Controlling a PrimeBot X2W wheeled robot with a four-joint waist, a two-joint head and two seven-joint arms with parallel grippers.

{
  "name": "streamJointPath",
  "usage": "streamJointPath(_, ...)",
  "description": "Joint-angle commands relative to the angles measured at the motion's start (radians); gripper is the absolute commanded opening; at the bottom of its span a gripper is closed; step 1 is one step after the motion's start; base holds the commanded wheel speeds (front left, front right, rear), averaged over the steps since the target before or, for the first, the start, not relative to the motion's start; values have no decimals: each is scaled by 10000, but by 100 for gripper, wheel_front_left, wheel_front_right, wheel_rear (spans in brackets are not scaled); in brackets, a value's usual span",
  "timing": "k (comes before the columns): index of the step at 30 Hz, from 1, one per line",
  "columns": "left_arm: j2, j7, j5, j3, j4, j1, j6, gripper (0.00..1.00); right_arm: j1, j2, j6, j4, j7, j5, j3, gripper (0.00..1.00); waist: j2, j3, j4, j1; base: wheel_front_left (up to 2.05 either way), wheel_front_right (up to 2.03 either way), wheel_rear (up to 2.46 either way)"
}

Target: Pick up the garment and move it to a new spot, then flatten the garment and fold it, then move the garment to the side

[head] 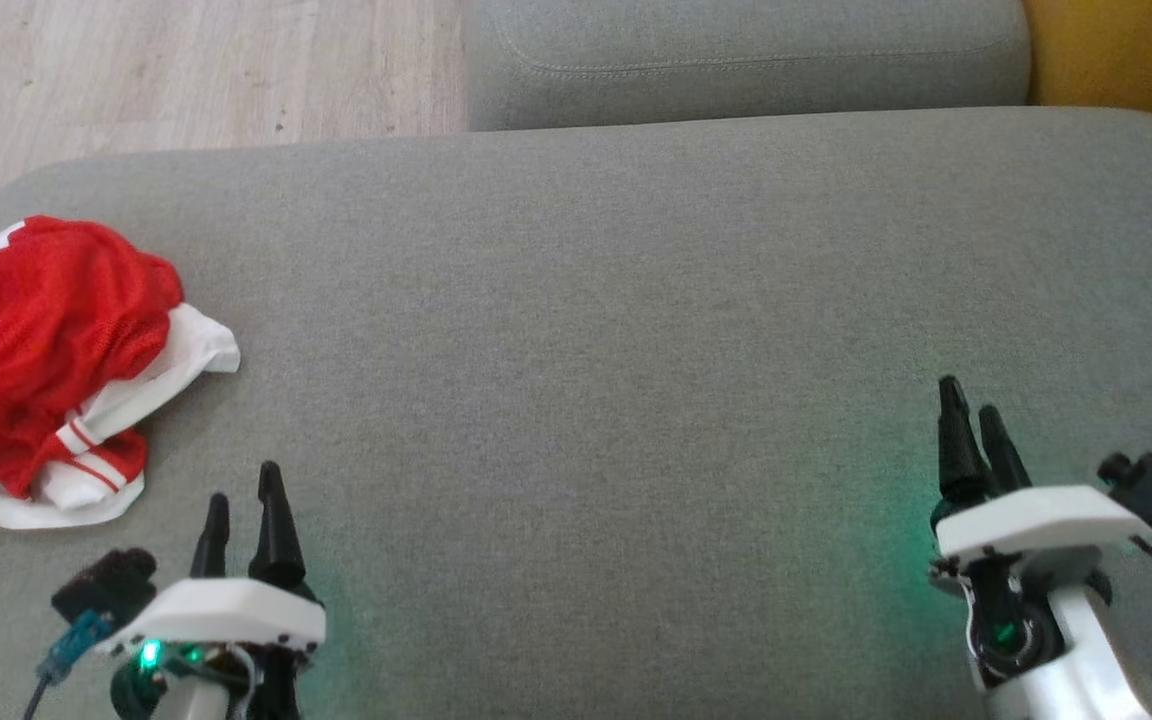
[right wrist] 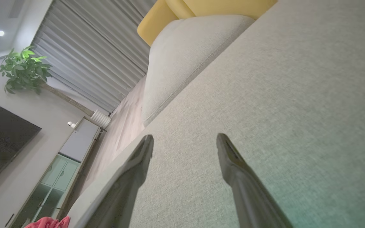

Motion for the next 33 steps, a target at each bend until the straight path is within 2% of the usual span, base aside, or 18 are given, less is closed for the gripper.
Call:
streamJointPath(1,233,-117,283,103,-243,-648,49,100,-734,-110,26,-284,-126,-255,161,100,0,10,-3,0,0,0,0)
streamJointPath(25,351,-851,3352,-411,496,-1858,206,100,-2051,-51,34,628,-864,-3698,510,100,0,119,17,0,0,0,0)
streamJointPath(33,248,-1085,4159,-383,899,-1857,385,100,-1920,12,36,869,-1099,-4988,493,100,0,79,42,0,0,0,0)
